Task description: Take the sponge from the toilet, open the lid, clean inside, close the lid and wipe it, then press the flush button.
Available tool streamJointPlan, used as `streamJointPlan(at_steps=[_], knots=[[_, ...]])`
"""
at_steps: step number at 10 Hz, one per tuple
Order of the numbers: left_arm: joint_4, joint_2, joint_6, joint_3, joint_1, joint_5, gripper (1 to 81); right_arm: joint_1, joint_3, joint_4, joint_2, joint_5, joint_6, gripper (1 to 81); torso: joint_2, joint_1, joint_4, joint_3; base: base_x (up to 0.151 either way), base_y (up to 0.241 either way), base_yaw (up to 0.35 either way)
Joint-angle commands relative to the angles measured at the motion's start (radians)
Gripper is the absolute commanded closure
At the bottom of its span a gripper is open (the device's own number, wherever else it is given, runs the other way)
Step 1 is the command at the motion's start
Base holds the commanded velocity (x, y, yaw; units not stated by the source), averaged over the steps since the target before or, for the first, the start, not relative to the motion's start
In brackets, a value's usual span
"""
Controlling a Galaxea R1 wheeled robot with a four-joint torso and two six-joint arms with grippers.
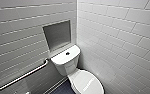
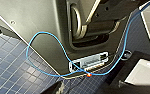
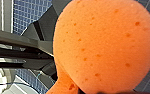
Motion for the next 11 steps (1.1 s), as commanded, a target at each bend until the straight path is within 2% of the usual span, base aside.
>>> streamJointPlan(at_steps=[1,3,7,8,9,11], knots=[[-0.006,0.066,0.000,-0.090,0.003,0.043,1.0,-0.023,-0.113,-0.032,0.064,-0.042,0.000,81.1,0.093,-0.060,0.000,0.078,0.000,0.000,0.000],[-0.008,0.103,0.000,-0.175,0.003,0.034,1.0,-0.022,-0.134,-0.064,0.081,-0.042,0.000,81.1,0.154,-0.098,0.000,0.118,0.000,0.000,0.000],[-0.010,0.110,0.000,-0.181,0.003,0.034,1.0,-0.017,-0.147,-0.085,0.103,-0.056,-0.001,81.1,0.290,-0.188,0.000,0.256,0.000,0.000,0.000],[-0.010,0.110,-0.002,-0.181,0.003,0.034,1.0,-0.013,-0.157,-0.098,0.114,-0.073,-0.001,81.1,0.330,-0.214,0.000,0.269,0.000,0.000,0.000],[-0.011,0.111,-0.002,-0.181,0.003,0.034,1.0,-0.011,-0.171,-0.107,0.123,-0.088,-0.001,81.1,0.366,-0.238,0.000,0.224,0.000,0.000,0.000],[-0.011,0.113,-0.002,-0.181,0.003,0.034,1.0,-0.011,-0.190,-0.107,0.134,-0.088,-0.001,81.1,0.432,-0.282,0.000,0.238,0.000,0.000,0.000]])
